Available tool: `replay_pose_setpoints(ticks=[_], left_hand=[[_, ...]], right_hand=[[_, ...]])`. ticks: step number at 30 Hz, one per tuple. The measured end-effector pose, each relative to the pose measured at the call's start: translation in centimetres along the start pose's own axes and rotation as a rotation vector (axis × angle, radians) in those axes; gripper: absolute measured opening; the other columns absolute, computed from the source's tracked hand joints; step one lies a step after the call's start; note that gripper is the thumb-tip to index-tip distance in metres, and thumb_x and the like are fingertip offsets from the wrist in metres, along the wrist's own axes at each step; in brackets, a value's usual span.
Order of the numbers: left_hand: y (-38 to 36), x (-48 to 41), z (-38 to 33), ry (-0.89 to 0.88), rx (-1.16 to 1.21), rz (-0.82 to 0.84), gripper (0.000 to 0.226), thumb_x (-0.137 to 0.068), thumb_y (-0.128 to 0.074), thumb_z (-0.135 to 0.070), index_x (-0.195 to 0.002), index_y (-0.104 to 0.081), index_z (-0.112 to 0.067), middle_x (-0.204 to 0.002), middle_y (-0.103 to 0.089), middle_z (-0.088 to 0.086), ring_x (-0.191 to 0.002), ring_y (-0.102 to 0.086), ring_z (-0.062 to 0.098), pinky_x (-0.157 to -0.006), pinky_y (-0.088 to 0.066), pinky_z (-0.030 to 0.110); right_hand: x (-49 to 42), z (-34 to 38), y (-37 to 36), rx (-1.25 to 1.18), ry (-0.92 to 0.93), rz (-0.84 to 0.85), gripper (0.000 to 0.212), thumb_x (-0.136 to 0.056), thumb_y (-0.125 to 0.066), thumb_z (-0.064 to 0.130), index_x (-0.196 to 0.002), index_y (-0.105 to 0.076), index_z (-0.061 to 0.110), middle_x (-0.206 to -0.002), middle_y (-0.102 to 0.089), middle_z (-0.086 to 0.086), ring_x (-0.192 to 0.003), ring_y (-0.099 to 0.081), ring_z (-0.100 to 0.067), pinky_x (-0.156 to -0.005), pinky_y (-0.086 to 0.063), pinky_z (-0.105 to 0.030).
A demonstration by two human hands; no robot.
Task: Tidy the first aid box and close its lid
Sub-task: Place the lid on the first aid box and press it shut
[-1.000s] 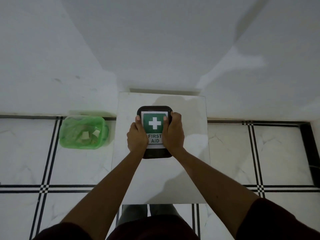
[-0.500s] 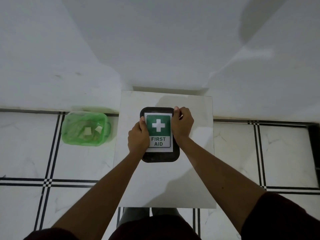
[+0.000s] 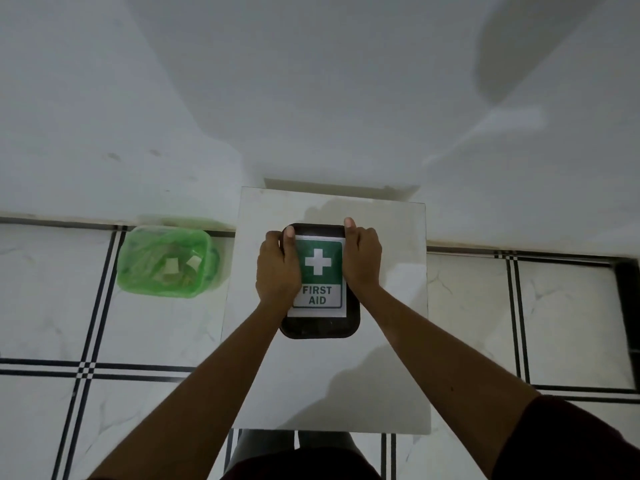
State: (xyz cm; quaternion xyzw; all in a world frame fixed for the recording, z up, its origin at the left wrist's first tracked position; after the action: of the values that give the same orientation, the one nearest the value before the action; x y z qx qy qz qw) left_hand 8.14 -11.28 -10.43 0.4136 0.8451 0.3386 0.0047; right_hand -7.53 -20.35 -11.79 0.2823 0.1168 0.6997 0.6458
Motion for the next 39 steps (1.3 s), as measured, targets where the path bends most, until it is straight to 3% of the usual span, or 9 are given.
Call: replay_pose_setpoints(ticks=[4, 9, 14, 17, 26, 30, 33, 36, 39], left_hand=[[-0.5, -1.9, -0.6, 0.190, 0.096, 0.018, 0.052, -0.091, -0.031, -0.061, -0.092, -0.048, -0.012, -0.077, -0.057, -0.001, -0.069, -0.056, 0.011, -0.056, -0.040, 0.026], [-0.2, -2.3, 0.3, 0.214, 0.276, 0.039, 0.052, -0.090, -0.046, -0.054, -0.095, -0.049, -0.003, -0.075, -0.058, 0.001, -0.066, -0.058, 0.011, -0.054, -0.041, 0.020], [-0.2, -2.9, 0.8, 0.213, 0.353, 0.036, 0.043, -0.086, -0.057, -0.049, -0.079, -0.045, -0.009, -0.071, -0.056, 0.004, -0.064, -0.057, 0.016, -0.058, -0.046, 0.023], [0.2, -3.3, 0.7, 0.179, 0.293, -0.014, 0.043, -0.086, -0.059, -0.046, -0.075, -0.046, -0.007, -0.065, -0.054, 0.003, -0.059, -0.052, 0.014, -0.051, -0.041, 0.010], [0.2, -3.4, -0.1, 0.116, 0.273, -0.048, 0.045, -0.087, -0.057, -0.048, -0.073, -0.046, -0.007, -0.061, -0.050, 0.000, -0.055, -0.047, 0.010, -0.051, -0.040, 0.012], [1.1, -2.2, -1.8, -0.124, -0.056, -0.068, 0.036, -0.095, -0.043, -0.042, -0.099, -0.054, -0.007, -0.101, -0.058, 0.011, -0.093, -0.053, 0.023, -0.075, -0.048, 0.040], [0.5, -0.3, -3.1, -0.357, -0.422, 0.056, 0.046, -0.099, -0.033, -0.031, -0.139, -0.034, -0.010, -0.151, -0.031, 0.010, -0.139, -0.025, 0.025, -0.104, -0.032, 0.051], [0.1, 2.8, -3.0, -0.569, -0.657, 0.185, 0.057, -0.099, -0.015, -0.036, -0.150, -0.009, -0.012, -0.160, -0.004, 0.007, -0.146, 0.001, 0.021, -0.115, -0.010, 0.053], [-0.1, 5.0, -1.5, -0.615, -0.786, 0.267, 0.064, -0.096, 0.002, -0.042, -0.150, -0.007, -0.008, -0.159, -0.006, 0.011, -0.146, -0.002, 0.023, -0.113, -0.013, 0.061]], right_hand=[[-0.3, -0.7, 0.0, -0.021, -0.011, 0.008, 0.037, -0.098, -0.042, 0.037, -0.075, -0.048, 0.009, -0.081, -0.055, -0.013, -0.072, -0.052, -0.019, -0.061, -0.041, -0.018], [-0.1, -0.8, -0.6, -0.062, -0.030, 0.020, 0.035, -0.095, -0.048, 0.040, -0.076, -0.047, 0.010, -0.082, -0.055, -0.012, -0.071, -0.051, -0.017, -0.062, -0.040, -0.017], [-0.4, -0.8, -0.7, -0.063, -0.034, 0.021, 0.035, -0.094, -0.051, 0.038, -0.078, -0.048, 0.007, -0.083, -0.053, -0.010, -0.072, -0.050, -0.015, -0.062, -0.038, -0.013], [-0.6, -0.9, -0.7, -0.050, -0.027, 0.013, 0.035, -0.094, -0.052, 0.037, -0.078, -0.048, 0.006, -0.081, -0.052, -0.010, -0.067, -0.048, -0.011, -0.060, -0.039, -0.009], [-0.4, 0.6, -0.4, 0.042, 0.026, -0.014, 0.036, -0.096, -0.047, 0.038, -0.075, -0.046, 0.009, -0.080, -0.053, -0.010, -0.071, -0.049, -0.018, -0.061, -0.038, -0.021], [0.5, 1.4, 0.2, 0.112, 0.026, -0.016, 0.038, -0.097, -0.042, 0.042, -0.079, -0.050, 0.010, -0.087, -0.054, -0.011, -0.076, -0.052, -0.020, -0.069, -0.045, -0.034], [1.9, 1.7, 0.7, 0.232, 0.037, 0.037, 0.043, -0.099, -0.036, 0.041, -0.119, -0.053, 0.007, -0.120, -0.056, -0.015, -0.111, -0.053, -0.027, -0.094, -0.047, -0.039], [5.2, 2.3, 1.0, 0.404, 0.292, 0.102, 0.055, -0.101, -0.025, 0.036, -0.147, -0.022, 0.006, -0.153, -0.029, -0.015, -0.144, -0.023, -0.027, -0.114, -0.025, -0.040], [7.9, 1.5, 0.1, 0.623, 0.511, 0.171, 0.060, -0.100, -0.009, 0.041, -0.148, -0.012, 0.006, -0.158, -0.015, -0.014, -0.147, -0.006, -0.026, -0.119, -0.012, -0.046]])
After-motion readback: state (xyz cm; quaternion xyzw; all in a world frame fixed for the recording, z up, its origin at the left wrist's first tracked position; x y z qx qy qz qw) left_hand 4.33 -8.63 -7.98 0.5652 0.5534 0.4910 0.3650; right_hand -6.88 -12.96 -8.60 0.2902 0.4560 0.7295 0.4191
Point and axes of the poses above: each hand's wrist, its own x-axis away from the middle knuckle, its own y-axis out of the back of the hand, z = x × y, the point moved 7 cm from there along -x, towards the middle knuckle
